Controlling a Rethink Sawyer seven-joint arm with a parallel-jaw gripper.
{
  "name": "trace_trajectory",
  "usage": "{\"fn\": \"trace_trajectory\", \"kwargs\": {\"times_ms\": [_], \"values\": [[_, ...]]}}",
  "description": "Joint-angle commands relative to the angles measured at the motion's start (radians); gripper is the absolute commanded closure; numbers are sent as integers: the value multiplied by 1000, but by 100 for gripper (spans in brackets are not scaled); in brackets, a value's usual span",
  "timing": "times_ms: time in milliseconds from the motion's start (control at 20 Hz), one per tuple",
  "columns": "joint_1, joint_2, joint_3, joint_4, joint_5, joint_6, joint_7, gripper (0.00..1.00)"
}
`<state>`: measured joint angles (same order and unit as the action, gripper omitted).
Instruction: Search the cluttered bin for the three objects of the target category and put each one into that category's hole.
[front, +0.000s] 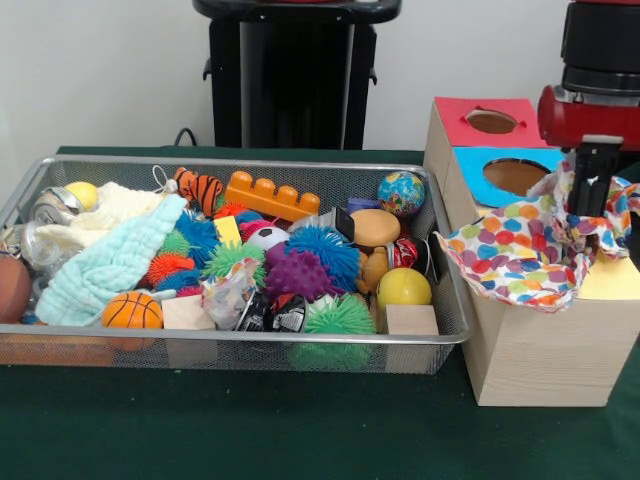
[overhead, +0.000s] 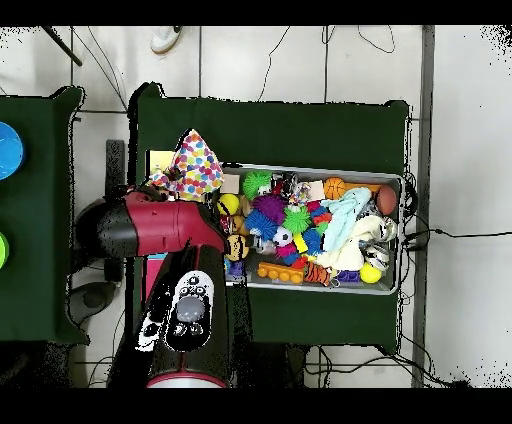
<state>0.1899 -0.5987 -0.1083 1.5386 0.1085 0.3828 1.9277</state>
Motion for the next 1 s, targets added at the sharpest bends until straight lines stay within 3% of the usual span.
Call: {"fn": "trace_trajectory", "kwargs": {"times_ms": [50,350,1000], "values": [[-29,127,123,65,-1,-101,136,100],[-29,189,121,31,-18,-156,123,100],[-16,162,66,-33,-30,-39,79,100]]}}
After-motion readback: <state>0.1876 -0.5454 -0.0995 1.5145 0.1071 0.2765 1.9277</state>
